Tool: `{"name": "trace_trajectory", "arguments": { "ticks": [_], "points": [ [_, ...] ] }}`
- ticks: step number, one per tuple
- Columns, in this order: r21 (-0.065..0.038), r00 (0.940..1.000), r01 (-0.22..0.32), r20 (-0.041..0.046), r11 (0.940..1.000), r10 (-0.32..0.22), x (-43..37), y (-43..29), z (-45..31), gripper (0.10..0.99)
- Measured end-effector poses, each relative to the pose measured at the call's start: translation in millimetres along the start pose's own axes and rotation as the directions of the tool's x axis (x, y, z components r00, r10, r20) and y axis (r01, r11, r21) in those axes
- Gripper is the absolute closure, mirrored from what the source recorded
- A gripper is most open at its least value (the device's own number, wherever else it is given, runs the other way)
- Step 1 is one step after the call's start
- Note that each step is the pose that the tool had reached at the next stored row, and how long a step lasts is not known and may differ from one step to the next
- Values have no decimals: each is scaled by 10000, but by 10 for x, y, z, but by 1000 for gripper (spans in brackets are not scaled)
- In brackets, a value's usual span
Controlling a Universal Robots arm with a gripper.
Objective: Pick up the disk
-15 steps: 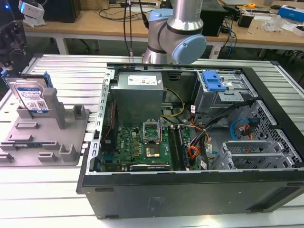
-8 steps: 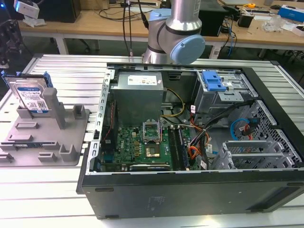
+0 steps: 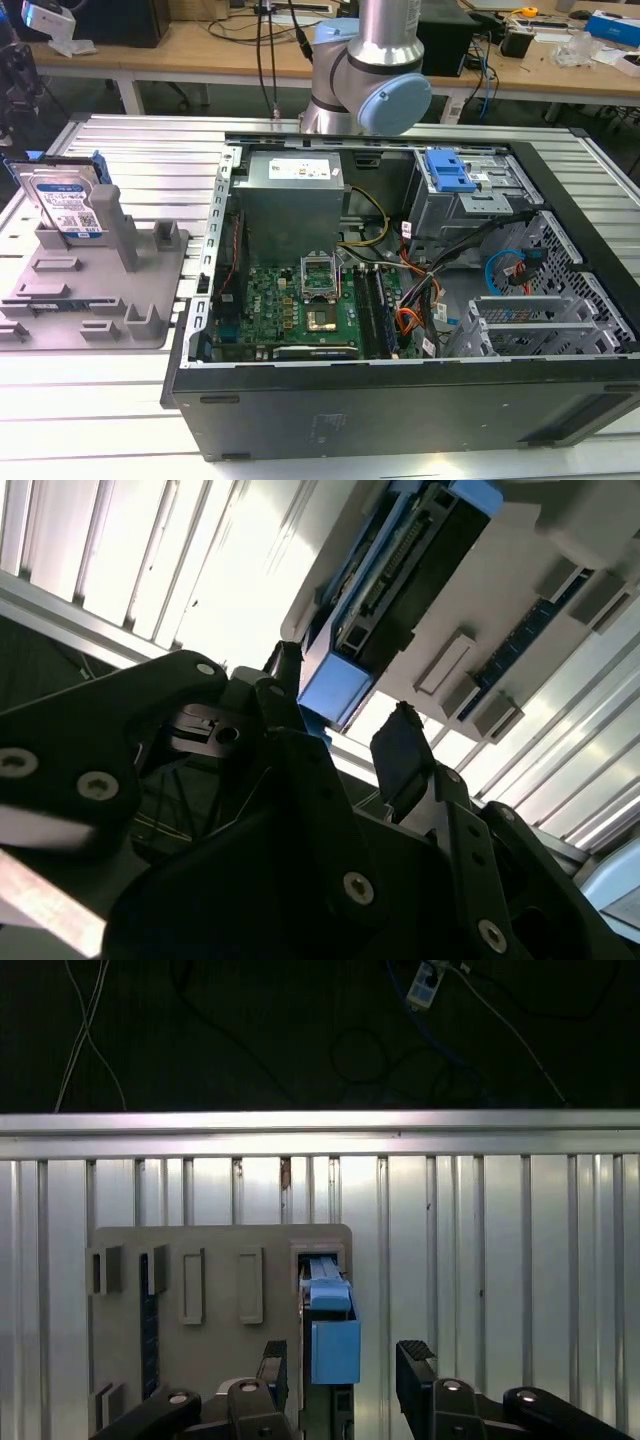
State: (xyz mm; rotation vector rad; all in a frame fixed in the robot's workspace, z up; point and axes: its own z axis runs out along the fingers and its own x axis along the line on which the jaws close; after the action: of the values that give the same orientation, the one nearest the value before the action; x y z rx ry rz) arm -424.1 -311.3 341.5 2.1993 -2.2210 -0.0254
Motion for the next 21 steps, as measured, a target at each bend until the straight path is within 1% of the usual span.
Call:
{"name": "trace_trajectory", "arguments": {
  "ticks": [2, 12, 15, 19, 21],
  "points": [
    [1, 10000, -3, 0, 10000, 3, 36, -7, 8, 529],
    [1, 10000, -14, 1, 10000, 14, 38, -17, 22, 529],
    [-1, 10000, -14, 0, 10000, 14, 38, -24, 40, 529],
    [-1, 10000, -13, 0, 10000, 13, 38, -25, 91, 529],
    [0, 10000, -13, 1, 10000, 13, 38, -26, 105, 529]
  ]
}}
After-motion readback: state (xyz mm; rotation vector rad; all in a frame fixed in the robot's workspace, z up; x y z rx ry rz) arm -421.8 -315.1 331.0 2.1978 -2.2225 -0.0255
